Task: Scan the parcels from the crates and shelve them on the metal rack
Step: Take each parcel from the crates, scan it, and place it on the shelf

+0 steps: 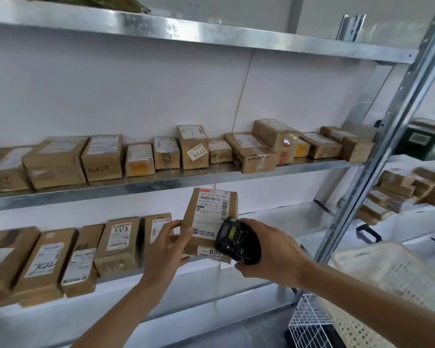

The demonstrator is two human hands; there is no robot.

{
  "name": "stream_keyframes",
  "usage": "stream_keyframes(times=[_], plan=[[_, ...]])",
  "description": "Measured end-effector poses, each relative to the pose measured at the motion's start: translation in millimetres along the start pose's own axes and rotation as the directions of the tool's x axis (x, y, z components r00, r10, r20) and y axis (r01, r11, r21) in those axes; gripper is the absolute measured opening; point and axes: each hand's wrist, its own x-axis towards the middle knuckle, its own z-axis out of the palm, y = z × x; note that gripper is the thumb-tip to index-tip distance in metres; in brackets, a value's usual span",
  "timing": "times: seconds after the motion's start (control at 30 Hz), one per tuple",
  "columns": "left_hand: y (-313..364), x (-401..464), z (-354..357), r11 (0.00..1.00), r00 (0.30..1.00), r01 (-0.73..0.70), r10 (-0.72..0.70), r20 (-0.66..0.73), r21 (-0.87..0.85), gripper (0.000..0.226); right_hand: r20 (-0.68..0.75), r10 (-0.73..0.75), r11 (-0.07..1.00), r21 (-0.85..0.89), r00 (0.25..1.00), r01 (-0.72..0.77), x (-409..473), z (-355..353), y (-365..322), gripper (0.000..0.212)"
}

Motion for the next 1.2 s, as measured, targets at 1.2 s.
stream_keyframes(times=[1.2], plan=[[-272, 213, 20, 0.940, 0.985, 0.151, -0.117, -0.125, 0.307, 0.067, 0.337, -0.058, 0.972, 0.235, 0.940, -0.024, 254, 274, 217, 0.094]])
